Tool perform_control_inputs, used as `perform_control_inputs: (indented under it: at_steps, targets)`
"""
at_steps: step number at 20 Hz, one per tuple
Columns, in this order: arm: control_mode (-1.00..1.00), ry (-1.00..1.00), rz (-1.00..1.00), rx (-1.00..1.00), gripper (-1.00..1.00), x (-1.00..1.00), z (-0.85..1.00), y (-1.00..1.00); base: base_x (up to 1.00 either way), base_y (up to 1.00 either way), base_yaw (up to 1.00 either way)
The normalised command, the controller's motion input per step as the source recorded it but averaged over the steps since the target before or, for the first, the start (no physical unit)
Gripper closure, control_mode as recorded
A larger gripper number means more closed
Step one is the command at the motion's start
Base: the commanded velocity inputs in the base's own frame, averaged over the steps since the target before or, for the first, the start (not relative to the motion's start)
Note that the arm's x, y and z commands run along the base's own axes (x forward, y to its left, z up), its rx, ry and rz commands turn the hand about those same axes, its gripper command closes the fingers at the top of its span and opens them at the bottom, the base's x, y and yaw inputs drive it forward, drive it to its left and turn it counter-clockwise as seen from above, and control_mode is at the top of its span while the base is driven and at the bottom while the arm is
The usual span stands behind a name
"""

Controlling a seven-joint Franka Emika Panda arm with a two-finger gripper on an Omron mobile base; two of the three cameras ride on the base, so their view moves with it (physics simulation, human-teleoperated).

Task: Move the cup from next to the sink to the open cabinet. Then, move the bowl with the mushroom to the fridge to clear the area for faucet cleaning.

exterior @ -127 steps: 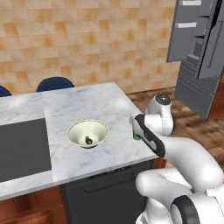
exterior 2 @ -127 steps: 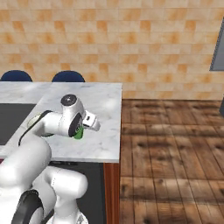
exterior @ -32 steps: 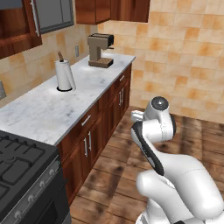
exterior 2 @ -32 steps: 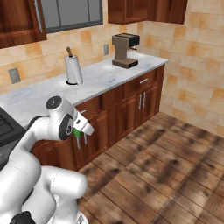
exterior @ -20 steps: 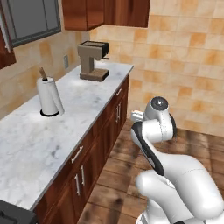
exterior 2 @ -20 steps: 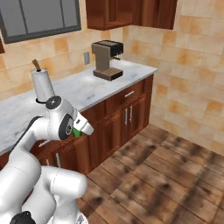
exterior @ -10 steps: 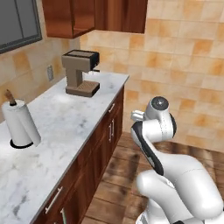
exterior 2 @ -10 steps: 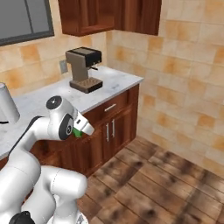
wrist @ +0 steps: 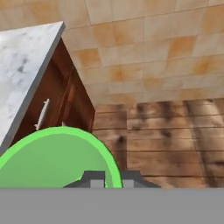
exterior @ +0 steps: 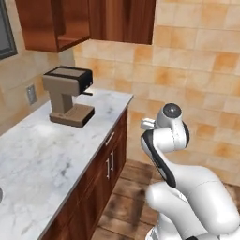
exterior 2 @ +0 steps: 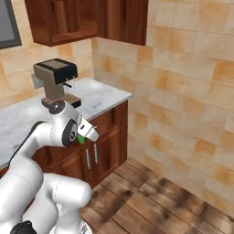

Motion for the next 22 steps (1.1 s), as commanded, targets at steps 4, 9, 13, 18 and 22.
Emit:
perform_control_inputs:
  at_steps: [4,9,13,18,22]
  targets:
    - [1.0,0.0,0.0,0.0,1.0,0.0,0.0,0.0,1.0,-0.34,0.26]
    - [1.0,0.0,0.0,0.0,1.0,0.0,0.0,0.0,1.0,-0.4,0.37]
    - [1.0,0.0,0.0,0.0,1.0,0.0,0.0,0.0,0.97,-0.34,0.44]
    - [1.0,0.0,0.0,0.0,1.0,0.0,0.0,0.0,0.83,-0.16,0.52]
    - [1.0,0.0,0.0,0.0,1.0,0.0,0.0,0.0,0.75,-0.08,0.57]
